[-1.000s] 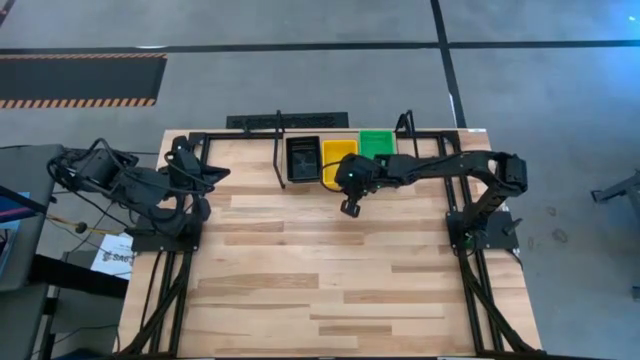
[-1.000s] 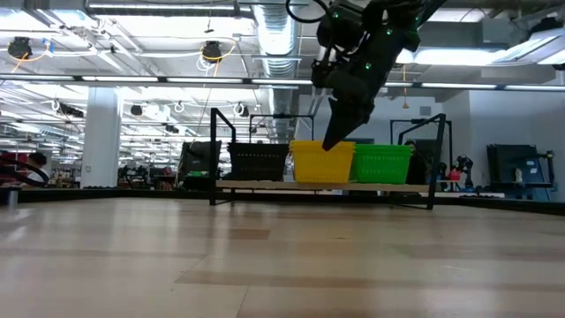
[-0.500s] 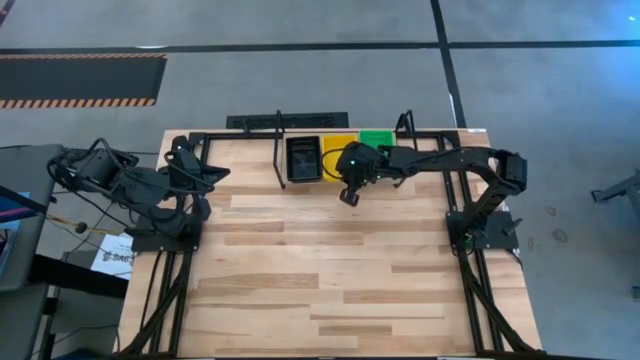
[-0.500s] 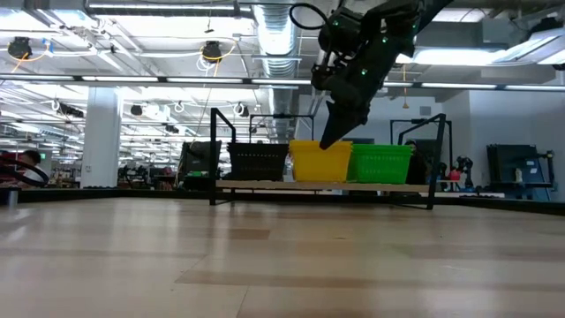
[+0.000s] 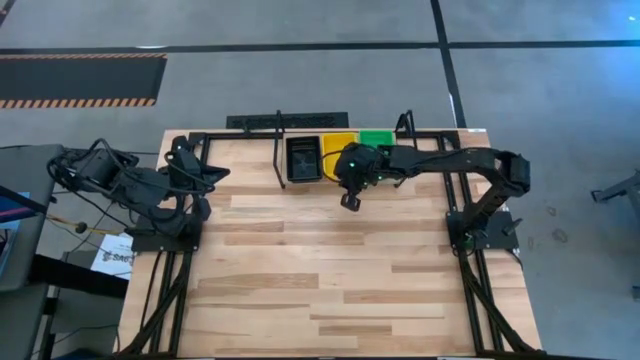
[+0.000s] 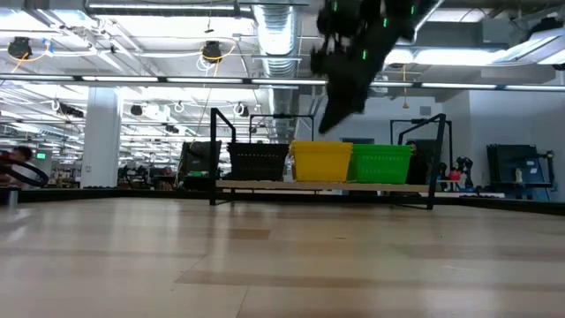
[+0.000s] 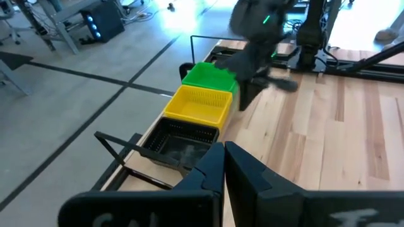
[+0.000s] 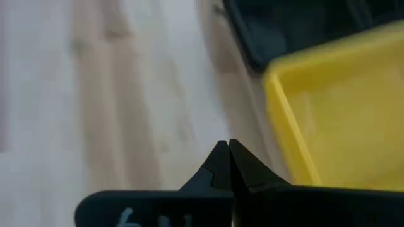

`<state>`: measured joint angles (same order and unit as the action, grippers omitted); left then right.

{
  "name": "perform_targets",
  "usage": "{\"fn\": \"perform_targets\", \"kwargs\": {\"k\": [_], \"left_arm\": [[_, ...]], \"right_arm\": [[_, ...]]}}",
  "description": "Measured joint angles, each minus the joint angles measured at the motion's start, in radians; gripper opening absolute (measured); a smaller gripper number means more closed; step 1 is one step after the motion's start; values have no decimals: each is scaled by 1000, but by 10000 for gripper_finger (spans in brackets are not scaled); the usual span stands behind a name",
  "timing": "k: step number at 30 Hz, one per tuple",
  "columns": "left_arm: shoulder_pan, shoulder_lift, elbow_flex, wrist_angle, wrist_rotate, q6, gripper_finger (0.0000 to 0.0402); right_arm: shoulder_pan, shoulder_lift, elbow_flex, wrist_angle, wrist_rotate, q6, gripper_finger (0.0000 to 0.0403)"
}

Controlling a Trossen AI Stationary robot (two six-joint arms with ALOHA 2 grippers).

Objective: Stack baskets on shelf by color
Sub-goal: Adjust the stacked bins on the shelf

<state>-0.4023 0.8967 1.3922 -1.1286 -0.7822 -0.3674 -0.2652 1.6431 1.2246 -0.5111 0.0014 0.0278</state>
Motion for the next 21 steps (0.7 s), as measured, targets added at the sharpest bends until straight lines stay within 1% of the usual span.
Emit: {"fn": "perform_targets", "kwargs": {"k": [2,4,6,8,12,15,21], "left_arm": [[0,0,0,0,0,-10,0],[0,0,0,-2,0,-17,0],[0,0,0,-2,0,-18,0],[0,0,0,-5,0,-14,0],[0,0,0,-7,0,-13,0],[0,0,0,-11,1,-14,0],[0,0,0,-12,11,-19,0]], "right_arm": [[26,-23,58,-63,8,-30,0],[30,-52,107,-131,60,-68,0],[14,-71,144,-179,126,-107,0],[-25,-82,160,-230,155,-114,0],[-101,-74,160,-350,157,-120,0],[-130,-45,157,-400,158,-159,0],[-170,-26,122,-418,155,-195,0]]}}
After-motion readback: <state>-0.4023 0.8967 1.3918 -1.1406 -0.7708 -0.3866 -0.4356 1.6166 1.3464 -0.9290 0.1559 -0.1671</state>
